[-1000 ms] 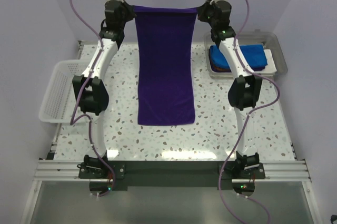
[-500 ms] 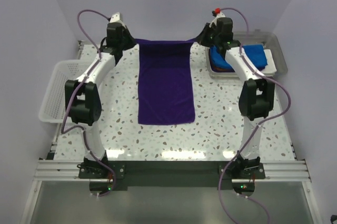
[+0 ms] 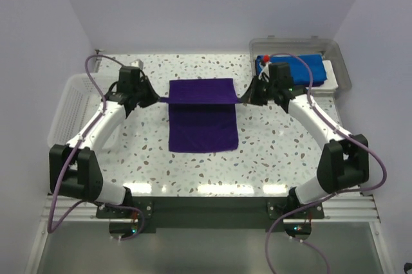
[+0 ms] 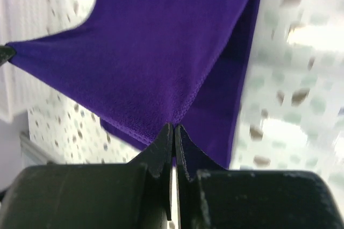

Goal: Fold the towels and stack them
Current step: Fold the towel

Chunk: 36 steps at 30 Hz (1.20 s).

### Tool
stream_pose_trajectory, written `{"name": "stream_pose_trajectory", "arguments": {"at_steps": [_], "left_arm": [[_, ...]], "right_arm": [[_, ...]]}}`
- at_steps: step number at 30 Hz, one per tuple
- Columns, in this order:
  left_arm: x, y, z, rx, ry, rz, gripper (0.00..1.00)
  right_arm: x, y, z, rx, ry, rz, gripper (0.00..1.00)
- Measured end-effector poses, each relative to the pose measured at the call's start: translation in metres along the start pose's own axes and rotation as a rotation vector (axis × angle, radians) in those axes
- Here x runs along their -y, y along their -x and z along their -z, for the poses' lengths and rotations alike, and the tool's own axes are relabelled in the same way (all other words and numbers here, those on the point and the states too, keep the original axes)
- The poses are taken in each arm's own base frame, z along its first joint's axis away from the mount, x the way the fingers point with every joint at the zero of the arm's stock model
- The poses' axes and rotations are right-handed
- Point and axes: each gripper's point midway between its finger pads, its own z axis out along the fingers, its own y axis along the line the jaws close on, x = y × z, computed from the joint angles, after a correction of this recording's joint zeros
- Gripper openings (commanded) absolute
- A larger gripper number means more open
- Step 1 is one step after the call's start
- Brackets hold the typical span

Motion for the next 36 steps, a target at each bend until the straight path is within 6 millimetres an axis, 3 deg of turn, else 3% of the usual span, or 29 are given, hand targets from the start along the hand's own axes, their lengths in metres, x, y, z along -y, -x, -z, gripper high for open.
{"name": "stream_pose_trajectory", "arguments": {"at_steps": [1, 8, 13, 19, 21, 24, 27, 28, 31, 34, 36], "left_arm": [[-0.008, -0.016, 0.004, -0.033, 0.013, 0.003, 0.01], [-0.042, -0.119, 0.038, -0.217, 0.06, -0.001, 0.01], [-0.049, -0.169, 0.051, -0.286, 0.057, -0.018, 0.02], [-0.077, -0.227, 0.048, -0.404, 0.128, -0.002, 0.04], [-0.083, -0.239, 0.046, -0.427, 0.146, 0.003, 0.05], [-0.079, -0.238, 0.041, -0.413, 0.134, 0.011, 0.1], [-0.076, -0.237, 0.039, -0.405, 0.128, 0.011, 0.24], [-0.074, -0.237, 0.039, -0.402, 0.12, 0.009, 0.32], [-0.067, -0.239, 0.041, -0.395, 0.102, -0.003, 0.41], [-0.067, -0.243, 0.054, -0.399, 0.106, -0.001, 0.53], [-0.067, -0.241, 0.064, -0.385, 0.106, 0.006, 0.58]], "right_arm": [[0.005, -0.025, 0.005, -0.044, -0.007, -0.016, 0.0], [0.009, -0.12, 0.028, -0.196, -0.014, -0.021, 0.0], [0.032, -0.17, 0.036, -0.263, -0.049, -0.055, 0.0], [0.064, -0.213, 0.027, -0.348, -0.119, -0.097, 0.0], [0.071, -0.222, 0.021, -0.371, -0.136, -0.107, 0.0], [0.08, -0.232, 0.015, -0.394, -0.155, -0.12, 0.02], [0.084, -0.237, 0.014, -0.404, -0.163, -0.127, 0.16], [0.083, -0.236, 0.014, -0.404, -0.162, -0.126, 0.26], [0.08, -0.233, 0.016, -0.392, -0.151, -0.117, 0.44], [0.079, -0.23, 0.025, -0.385, -0.159, -0.094, 0.54], [0.076, -0.222, 0.032, -0.37, -0.167, -0.067, 0.56]]}}
